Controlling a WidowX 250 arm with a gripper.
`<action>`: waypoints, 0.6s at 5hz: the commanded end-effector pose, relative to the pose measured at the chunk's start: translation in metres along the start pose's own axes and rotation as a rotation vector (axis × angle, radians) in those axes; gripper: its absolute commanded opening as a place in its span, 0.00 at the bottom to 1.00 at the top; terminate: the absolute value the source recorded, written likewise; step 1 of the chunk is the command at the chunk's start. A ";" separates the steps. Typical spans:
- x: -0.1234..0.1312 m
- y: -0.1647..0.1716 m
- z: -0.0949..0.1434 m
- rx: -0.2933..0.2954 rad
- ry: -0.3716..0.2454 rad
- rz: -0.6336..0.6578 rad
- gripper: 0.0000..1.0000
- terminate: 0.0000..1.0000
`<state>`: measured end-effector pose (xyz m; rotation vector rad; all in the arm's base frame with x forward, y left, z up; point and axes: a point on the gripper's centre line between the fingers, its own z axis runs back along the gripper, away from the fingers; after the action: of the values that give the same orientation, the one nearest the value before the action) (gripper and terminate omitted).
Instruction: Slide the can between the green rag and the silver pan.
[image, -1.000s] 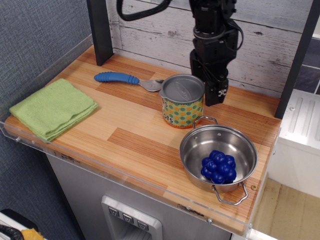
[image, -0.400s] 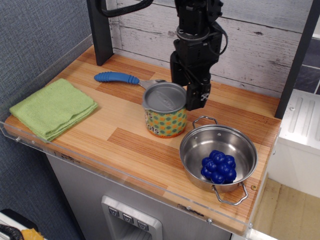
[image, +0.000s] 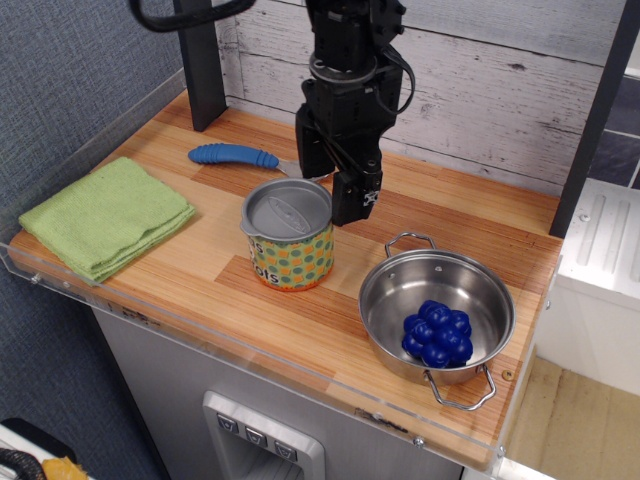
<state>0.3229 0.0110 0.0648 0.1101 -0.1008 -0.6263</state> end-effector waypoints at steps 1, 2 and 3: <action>-0.019 -0.011 0.027 0.015 -0.010 0.088 1.00 0.00; -0.027 -0.016 0.030 0.028 -0.009 0.103 1.00 0.00; -0.030 -0.015 0.044 0.054 -0.025 0.127 1.00 0.00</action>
<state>0.2821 0.0212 0.0887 0.1339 -0.1090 -0.5049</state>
